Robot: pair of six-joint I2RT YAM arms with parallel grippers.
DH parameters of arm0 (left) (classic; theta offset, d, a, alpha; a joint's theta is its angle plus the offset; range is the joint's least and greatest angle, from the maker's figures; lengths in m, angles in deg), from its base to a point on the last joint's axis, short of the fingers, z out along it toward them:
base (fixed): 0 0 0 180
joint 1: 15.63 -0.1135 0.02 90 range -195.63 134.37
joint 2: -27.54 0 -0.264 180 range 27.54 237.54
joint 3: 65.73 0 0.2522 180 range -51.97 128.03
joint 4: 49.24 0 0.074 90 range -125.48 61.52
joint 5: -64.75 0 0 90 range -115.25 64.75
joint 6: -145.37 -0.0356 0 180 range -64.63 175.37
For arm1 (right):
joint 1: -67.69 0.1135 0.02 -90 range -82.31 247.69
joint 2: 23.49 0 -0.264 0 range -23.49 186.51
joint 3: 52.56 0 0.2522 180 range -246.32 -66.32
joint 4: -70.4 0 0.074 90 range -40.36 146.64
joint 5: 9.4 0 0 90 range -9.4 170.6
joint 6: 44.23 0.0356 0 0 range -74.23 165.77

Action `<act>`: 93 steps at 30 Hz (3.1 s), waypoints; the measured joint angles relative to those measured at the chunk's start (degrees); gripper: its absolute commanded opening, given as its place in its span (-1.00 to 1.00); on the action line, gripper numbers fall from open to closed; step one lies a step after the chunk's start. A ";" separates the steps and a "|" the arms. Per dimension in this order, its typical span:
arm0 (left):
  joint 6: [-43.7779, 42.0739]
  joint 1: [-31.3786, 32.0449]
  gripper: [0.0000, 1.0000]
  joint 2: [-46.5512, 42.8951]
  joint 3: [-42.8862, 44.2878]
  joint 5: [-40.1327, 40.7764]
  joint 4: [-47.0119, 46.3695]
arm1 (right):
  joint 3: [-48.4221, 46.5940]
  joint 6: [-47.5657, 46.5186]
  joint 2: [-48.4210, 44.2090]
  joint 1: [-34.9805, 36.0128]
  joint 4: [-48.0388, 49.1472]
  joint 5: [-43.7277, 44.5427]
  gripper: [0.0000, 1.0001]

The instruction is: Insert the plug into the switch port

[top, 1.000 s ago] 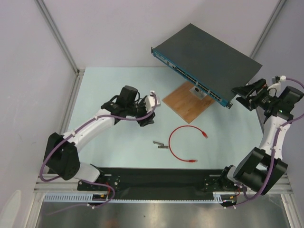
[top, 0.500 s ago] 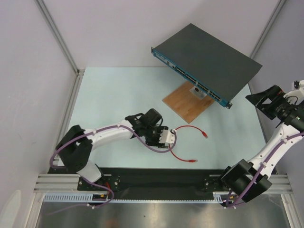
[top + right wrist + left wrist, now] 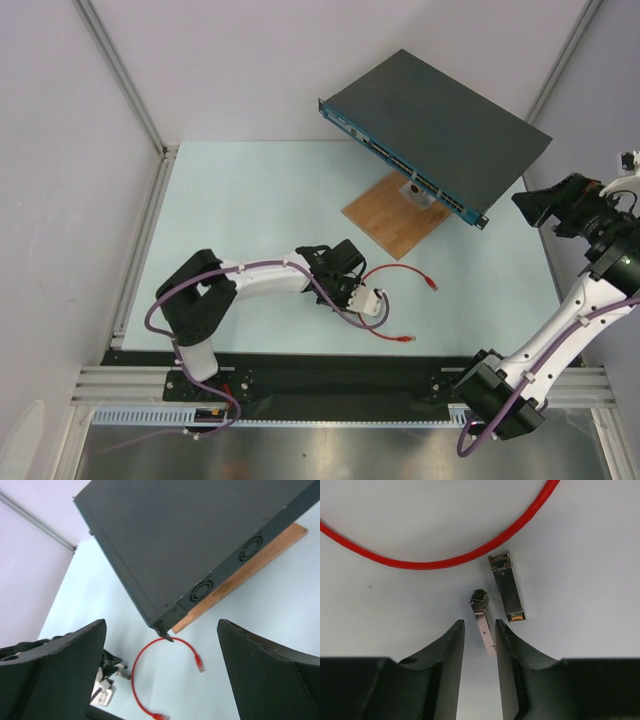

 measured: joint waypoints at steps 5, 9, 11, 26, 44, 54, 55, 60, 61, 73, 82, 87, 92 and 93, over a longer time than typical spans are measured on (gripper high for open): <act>-1.11 0.13 -0.28 1.49 0.00 1.05 0.74 | -1.29 -0.61 1.70 1.11 -1.64 -3.19 1.00; -1.51 0.13 -0.59 2.08 0.63 1.33 1.09 | -1.51 -0.90 2.45 4.66 -2.23 -3.72 0.99; -1.27 0.11 -0.80 2.40 1.03 1.44 1.03 | -1.51 -0.96 2.08 7.98 -1.95 -3.10 0.98; 31.63 -20.37 -0.99 -16.17 10.21 -16.20 -0.39 | -1.70 4.66 -0.11 28.41 10.25 3.50 0.83; 80.48 -20.24 -0.99 -48.65 -4.37 -12.31 -30.49 | -2.82 1.92 5.79 72.24 17.31 24.81 0.50; 99.43 -22.40 -0.99 -44.83 -11.30 -14.27 -50.71 | 3.72 8.90 9.07 78.82 29.57 23.71 0.48; 100.15 -22.58 -0.99 -44.15 -11.32 -14.71 -51.56 | 4.24 9.55 9.38 78.88 31.19 23.32 0.48; 104.02 -23.52 -0.99 -40.85 -11.32 -17.73 -56.48 | 6.91 12.68 11.43 78.86 37.66 20.37 0.48; 105.02 -23.54 -0.99 -40.09 -11.34 -18.56 -58.07 | 6.93 13.16 12.15 78.88 38.42 19.52 0.48; 109.20 -23.56 -0.99 -38.77 -18.60 -20.33 -67.41 | 7.45 17.07 17.44 80.00 44.04 14.25 -0.38; 106.86 -23.91 0.15 -38.56 -18.75 -23.30 -70.23 | 9.16 18.99 16.52 80.17 46.93 10.43 -1.00; 93.18 -28.33 0.24 -39.93 -14.99 -29.97 -59.89 | 8.20 14.95 17.16 80.04 42.25 5.81 -1.00; 57.94 -30.71 0.22 -41.88 -0.79 -37.35 -33.77 | 6.84 6.75 18.34 80.43 31.34 1.57 -1.00; 49.68 -30.93 0.22 -42.56 1.81 -38.62 -27.85 | 6.43 4.55 18.73 80.81 28.22 0.85 -1.00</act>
